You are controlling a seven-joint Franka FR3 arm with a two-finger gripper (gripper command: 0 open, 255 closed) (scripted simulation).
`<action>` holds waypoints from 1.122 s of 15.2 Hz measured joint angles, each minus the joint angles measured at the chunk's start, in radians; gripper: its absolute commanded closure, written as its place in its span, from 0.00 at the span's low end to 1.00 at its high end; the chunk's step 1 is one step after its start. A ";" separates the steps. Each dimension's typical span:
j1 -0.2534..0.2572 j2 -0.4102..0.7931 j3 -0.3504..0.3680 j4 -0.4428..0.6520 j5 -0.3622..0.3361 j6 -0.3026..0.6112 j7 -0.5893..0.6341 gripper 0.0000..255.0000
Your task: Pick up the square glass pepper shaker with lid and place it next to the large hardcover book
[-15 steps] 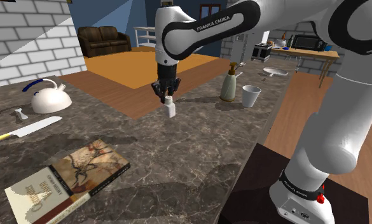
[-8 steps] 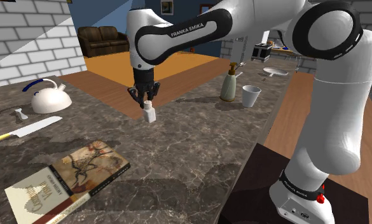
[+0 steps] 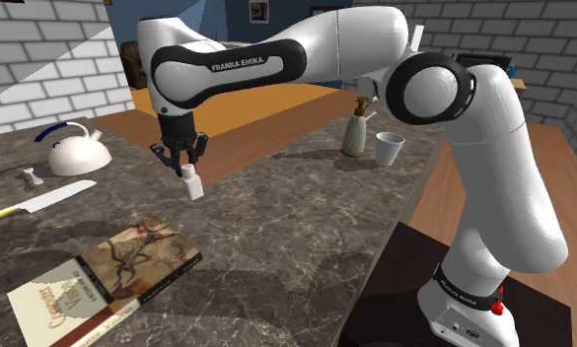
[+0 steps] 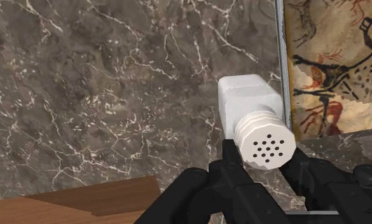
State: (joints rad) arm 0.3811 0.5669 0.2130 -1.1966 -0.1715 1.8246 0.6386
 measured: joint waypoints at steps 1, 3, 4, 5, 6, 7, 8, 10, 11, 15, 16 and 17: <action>0.019 0.051 -0.001 0.084 -0.008 -0.033 0.007 1.00; 0.049 0.145 -0.006 0.223 -0.020 -0.079 0.015 1.00; 0.055 0.166 -0.008 0.245 -0.023 -0.081 0.018 1.00; 0.058 0.177 -0.009 0.253 -0.024 -0.078 0.020 1.00; 0.058 0.177 -0.009 0.240 -0.025 -0.066 0.022 1.00; 0.056 0.173 -0.008 0.222 -0.025 -0.051 0.024 1.00; 0.054 0.171 -0.008 0.202 -0.025 -0.033 0.026 1.00; 0.050 0.168 -0.009 0.172 -0.026 -0.007 0.028 1.00; 0.050 0.165 -0.008 0.155 -0.026 0.007 0.031 1.00; 0.046 0.168 -0.009 0.104 -0.029 0.060 0.037 1.00; 0.045 0.169 -0.010 0.091 -0.029 0.075 0.038 1.00; 0.046 0.177 -0.011 0.090 -0.031 0.083 0.040 1.00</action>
State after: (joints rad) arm 0.4275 0.7439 0.2025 -1.1066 -0.2023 1.9079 0.6791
